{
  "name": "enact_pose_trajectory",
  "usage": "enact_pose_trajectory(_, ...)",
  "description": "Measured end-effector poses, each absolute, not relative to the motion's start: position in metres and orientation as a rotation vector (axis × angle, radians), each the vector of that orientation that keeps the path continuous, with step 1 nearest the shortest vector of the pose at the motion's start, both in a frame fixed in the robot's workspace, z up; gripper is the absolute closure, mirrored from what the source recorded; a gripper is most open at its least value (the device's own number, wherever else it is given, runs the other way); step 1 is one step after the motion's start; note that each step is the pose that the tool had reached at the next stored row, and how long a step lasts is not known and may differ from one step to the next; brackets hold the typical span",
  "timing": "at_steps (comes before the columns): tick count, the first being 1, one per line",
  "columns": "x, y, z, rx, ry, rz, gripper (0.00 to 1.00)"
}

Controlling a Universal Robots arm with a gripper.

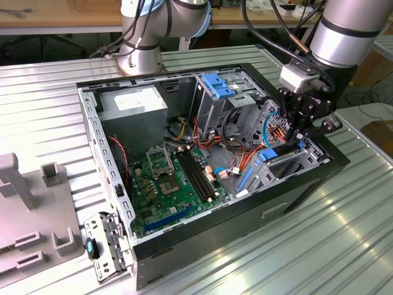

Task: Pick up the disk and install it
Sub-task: 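Insert the first disk wire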

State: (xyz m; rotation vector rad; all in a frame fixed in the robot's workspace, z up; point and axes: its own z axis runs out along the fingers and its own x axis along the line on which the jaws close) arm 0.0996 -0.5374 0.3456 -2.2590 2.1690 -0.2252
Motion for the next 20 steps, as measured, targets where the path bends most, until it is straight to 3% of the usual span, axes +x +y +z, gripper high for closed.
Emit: enact_pose_trajectory(20, 0.1002, -0.5373, 0.3473, -2.191, 2.244, -0.223, 0.83)
